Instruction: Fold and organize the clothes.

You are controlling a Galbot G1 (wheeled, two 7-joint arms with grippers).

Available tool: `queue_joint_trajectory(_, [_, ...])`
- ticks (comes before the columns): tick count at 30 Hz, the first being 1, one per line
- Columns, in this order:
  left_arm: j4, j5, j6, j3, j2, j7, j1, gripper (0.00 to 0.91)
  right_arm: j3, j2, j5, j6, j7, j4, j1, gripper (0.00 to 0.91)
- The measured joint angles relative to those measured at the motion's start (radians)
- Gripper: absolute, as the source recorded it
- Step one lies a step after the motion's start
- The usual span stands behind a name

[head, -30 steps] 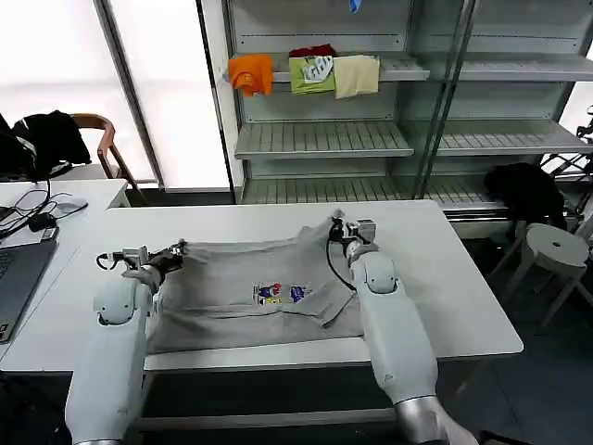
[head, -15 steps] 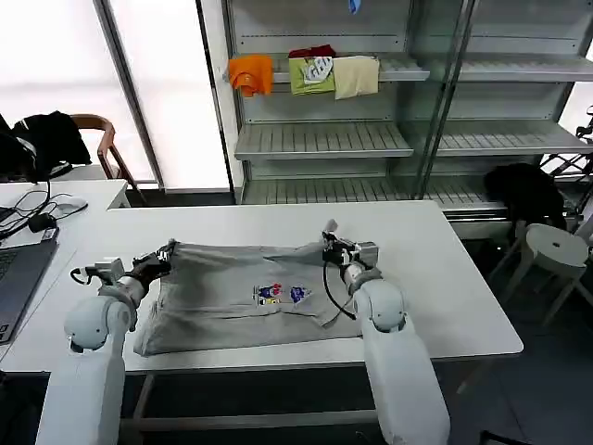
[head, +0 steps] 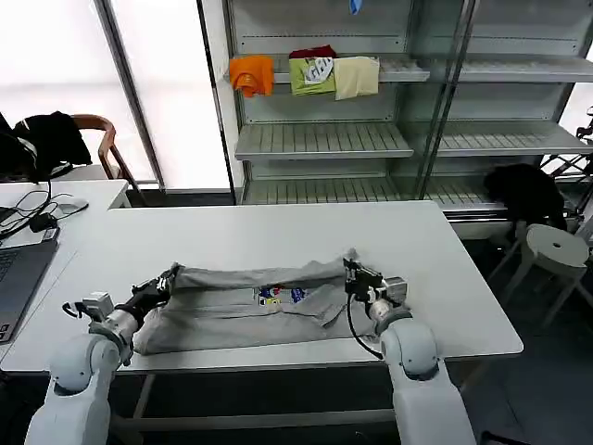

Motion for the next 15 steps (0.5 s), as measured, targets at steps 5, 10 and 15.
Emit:
queue_joint_trajectory(5, [-0.016,-0.011,-0.012,-0.008,0.01,0.019,0.034,0.0,0.004,-0.012,0.002,-0.004,-0.002,0.042,-0.038,0.0])
queue_joint_trajectory(10, [-0.033,-0.023,-0.017,-0.021,0.022,0.025,0.06,0.0,0.009,-0.026,-0.003,-0.004,-0.004,0.067,-0.072,0.0])
queue_joint_trajectory(15, [-0.055,-0.028,-0.02,-0.035,0.035,0.038,0.086,0.0,0.007,-0.031,-0.019,0.001,-0.012,0.074,-0.1,0.605])
